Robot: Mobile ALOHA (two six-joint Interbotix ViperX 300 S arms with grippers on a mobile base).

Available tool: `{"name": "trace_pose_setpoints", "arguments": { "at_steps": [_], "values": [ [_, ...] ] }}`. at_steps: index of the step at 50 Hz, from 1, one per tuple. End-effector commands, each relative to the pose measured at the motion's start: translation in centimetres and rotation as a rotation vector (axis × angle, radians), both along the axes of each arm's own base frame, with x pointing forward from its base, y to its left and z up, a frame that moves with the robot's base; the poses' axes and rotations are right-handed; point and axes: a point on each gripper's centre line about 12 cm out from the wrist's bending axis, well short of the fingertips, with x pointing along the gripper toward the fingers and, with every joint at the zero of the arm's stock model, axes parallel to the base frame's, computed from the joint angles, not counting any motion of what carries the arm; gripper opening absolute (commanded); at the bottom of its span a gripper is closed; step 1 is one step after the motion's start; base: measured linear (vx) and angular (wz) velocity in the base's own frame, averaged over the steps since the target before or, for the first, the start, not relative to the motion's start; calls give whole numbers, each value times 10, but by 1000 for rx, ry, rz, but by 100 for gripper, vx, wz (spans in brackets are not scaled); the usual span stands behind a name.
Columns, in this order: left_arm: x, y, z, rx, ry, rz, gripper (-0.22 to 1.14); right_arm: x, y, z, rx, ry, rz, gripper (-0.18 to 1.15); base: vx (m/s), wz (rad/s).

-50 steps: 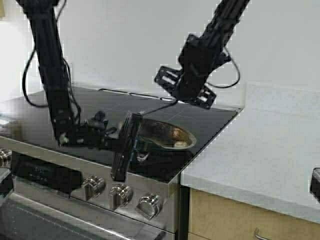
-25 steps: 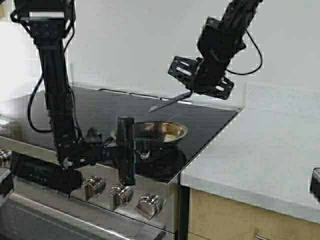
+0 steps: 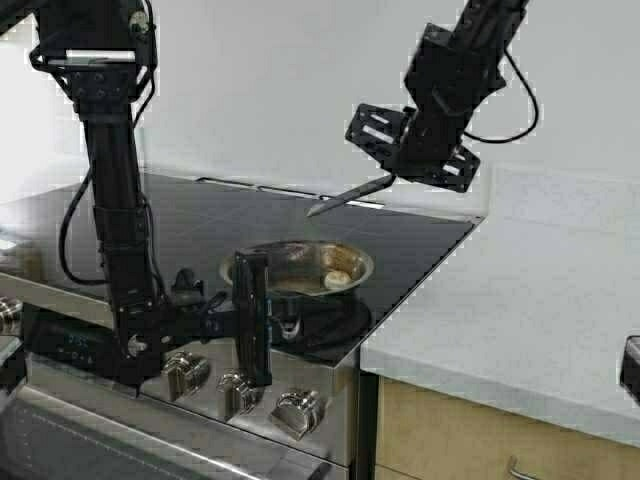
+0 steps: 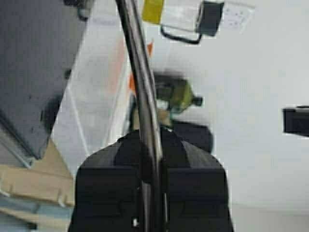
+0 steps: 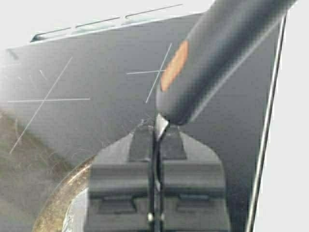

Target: Add oil to the pan and cook the shrimp and serve it

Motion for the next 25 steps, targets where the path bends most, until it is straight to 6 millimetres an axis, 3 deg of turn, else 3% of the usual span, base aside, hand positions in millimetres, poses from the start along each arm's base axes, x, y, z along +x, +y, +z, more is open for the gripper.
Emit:
{"name": "trace_pose_setpoints", "arguments": {
  "at_steps": [1, 10, 20, 25],
  "values": [
    [-7, 4, -1, 26, 9, 4, 3, 2, 1, 25, 35, -53, -9, 7, 0, 0],
    [-11, 6, -4, 49, 18, 3, 4, 1, 0, 24, 33, -49, -10, 7, 0, 0],
    [-2, 8, -1, 40, 3, 17, 5, 1, 0, 25, 33, -50, -10, 7, 0, 0],
    [1, 12, 1, 43, -8, 26, 17, 1, 0, 25, 35, -50, -13, 7, 0, 0]
  ]
}}
